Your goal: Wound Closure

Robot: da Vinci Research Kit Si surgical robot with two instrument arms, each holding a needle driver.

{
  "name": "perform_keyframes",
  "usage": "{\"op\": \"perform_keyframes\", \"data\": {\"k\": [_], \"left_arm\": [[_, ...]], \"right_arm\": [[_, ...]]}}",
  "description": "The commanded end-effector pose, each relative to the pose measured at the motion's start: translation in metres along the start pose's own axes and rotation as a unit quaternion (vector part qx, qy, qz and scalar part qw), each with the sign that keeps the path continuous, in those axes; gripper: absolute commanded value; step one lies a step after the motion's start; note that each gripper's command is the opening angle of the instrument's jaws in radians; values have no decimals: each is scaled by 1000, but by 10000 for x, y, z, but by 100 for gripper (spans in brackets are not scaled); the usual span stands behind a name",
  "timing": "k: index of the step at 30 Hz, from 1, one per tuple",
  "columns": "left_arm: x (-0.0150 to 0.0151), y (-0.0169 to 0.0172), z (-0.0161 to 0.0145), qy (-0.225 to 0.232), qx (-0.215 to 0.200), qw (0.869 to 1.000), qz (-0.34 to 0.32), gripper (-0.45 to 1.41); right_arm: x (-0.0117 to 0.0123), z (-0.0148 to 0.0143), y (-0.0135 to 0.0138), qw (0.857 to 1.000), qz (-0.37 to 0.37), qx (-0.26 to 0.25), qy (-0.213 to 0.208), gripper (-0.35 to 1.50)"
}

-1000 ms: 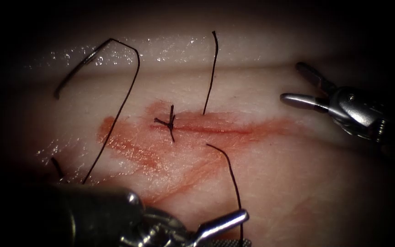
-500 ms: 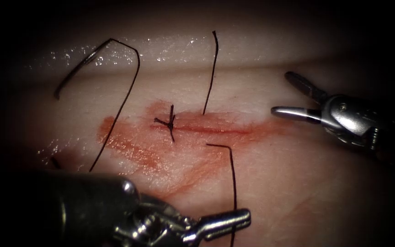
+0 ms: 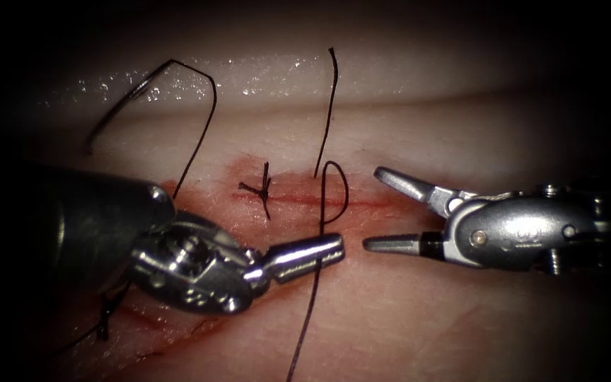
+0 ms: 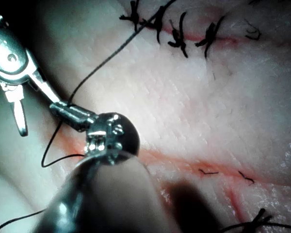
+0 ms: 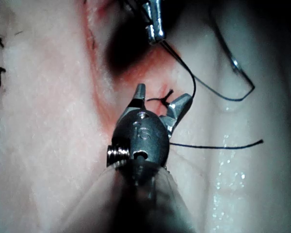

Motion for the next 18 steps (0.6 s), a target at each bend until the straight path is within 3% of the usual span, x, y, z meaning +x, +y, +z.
{"op": "perform_keyframes", "data": {"k": [1,3,4,5,12,18], "left_arm": [[-3,4,7,1,0,1000,1,-45],[-3,5,7,1,0,1000,1,-45],[-3,5,7,1,0,1000,1,-45],[-3,5,6,1,0,1000,1,-45],[-3,5,4,2,-2,1000,4,-45],[-3,5,2,3,-4,1000,1,-45]], "right_arm": [[14,15,6,1000,-22,-3,-9,22],[21,20,9,999,-36,-5,-16,24],[25,28,11,999,-45,-1,-22,39],[25,32,12,998,-50,2,-25,41],[12,63,17,997,-68,2,-31,123],[6,66,19,996,-76,18,-33,126]]}}
